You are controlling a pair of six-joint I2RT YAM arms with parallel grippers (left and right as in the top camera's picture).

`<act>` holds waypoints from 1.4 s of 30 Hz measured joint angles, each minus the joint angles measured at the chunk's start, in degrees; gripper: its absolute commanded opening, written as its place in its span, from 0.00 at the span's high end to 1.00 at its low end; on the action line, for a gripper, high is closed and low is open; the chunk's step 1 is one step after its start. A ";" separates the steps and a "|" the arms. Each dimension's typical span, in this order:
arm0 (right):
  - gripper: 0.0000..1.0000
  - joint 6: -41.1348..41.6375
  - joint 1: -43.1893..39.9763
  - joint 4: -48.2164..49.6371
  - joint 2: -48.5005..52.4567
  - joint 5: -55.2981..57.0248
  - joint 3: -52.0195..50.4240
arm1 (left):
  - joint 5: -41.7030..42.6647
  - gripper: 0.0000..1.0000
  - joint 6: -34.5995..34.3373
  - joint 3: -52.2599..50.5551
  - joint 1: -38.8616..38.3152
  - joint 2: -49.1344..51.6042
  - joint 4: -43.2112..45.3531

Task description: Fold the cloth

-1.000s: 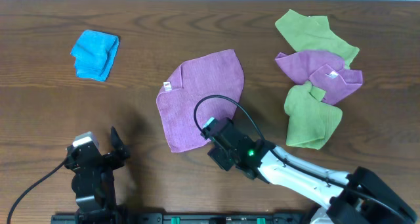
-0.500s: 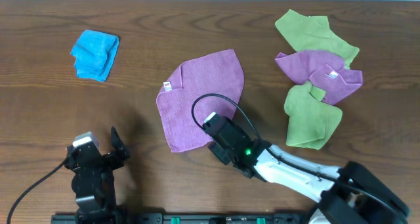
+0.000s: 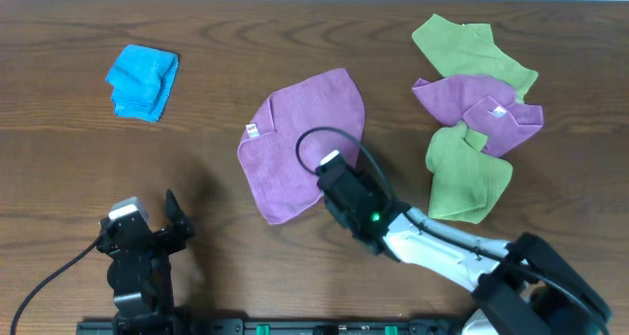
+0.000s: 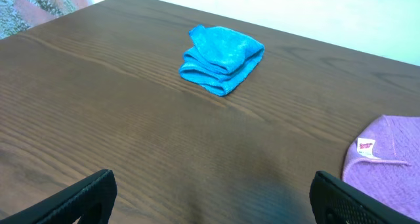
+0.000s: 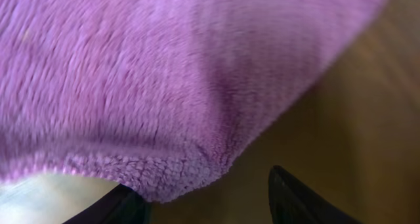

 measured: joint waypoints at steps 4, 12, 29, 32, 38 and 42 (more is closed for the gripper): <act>0.44 -0.04 -1.88 -0.04 0.00 1.60 3.02 | 0.00 0.05 0.00 0.00 0.00 0.00 0.02; 0.45 -5.20 -2.54 -0.83 0.00 4.31 11.87 | 0.00 0.05 0.00 0.00 0.00 0.00 0.02; 0.65 -4.07 -2.51 -24.20 0.00 -7.61 18.05 | 0.00 0.04 0.00 0.00 0.00 0.00 0.00; 0.62 -3.08 -2.40 -25.79 0.00 -10.58 17.92 | 0.00 0.05 0.00 0.00 0.00 0.00 0.02; 0.60 -1.70 -1.46 -22.75 0.00 -12.96 12.98 | 0.00 0.05 0.00 0.00 0.00 0.00 0.02; 0.58 0.00 -1.33 -18.43 0.00 -13.40 7.85 | 0.02 0.04 0.00 0.00 0.00 0.00 0.02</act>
